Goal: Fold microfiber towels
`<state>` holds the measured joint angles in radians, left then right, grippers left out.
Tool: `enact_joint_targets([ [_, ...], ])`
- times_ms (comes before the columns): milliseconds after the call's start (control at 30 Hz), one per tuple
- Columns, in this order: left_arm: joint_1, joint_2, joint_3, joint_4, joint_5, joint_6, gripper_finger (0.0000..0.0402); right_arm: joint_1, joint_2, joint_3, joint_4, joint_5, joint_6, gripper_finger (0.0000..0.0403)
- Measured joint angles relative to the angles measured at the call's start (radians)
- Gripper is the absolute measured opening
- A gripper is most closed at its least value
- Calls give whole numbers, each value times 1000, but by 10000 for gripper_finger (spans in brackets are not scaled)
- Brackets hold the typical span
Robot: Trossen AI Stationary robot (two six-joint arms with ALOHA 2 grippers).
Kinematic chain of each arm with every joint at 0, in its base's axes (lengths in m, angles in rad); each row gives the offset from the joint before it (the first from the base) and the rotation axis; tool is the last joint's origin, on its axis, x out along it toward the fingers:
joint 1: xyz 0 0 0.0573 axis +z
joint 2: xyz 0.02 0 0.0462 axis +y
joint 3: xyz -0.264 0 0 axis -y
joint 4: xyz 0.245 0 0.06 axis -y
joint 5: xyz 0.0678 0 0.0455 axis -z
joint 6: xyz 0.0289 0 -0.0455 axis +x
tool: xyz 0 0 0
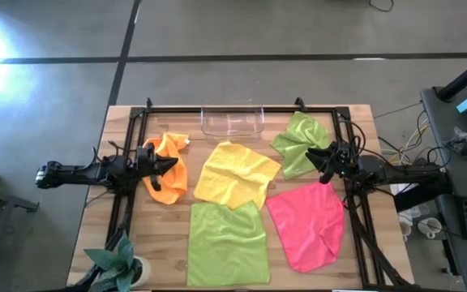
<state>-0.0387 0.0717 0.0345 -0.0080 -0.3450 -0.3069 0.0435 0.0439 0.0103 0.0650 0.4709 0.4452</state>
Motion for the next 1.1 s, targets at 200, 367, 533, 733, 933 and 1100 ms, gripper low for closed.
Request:
enact_joint_targets([
  [200,0,0,0,0,0,0,0,0,0,0,0,0,0,128],
  [367,0,0,0,0,0,0,0,0,0,0,0,0,0,128],
  [533,0,0,0,0,0,0,0,0,0,0,15,1,0,128],
  [733,0,0,0,0,0,0,0,0,0,0,23,2,51,128],
  [933,0,0,0,0,0,0,0,0,0,0,28,3,138,128],
  [1100,0,0,0,0,0,0,0,0,0,2,30,3,163,128],
])
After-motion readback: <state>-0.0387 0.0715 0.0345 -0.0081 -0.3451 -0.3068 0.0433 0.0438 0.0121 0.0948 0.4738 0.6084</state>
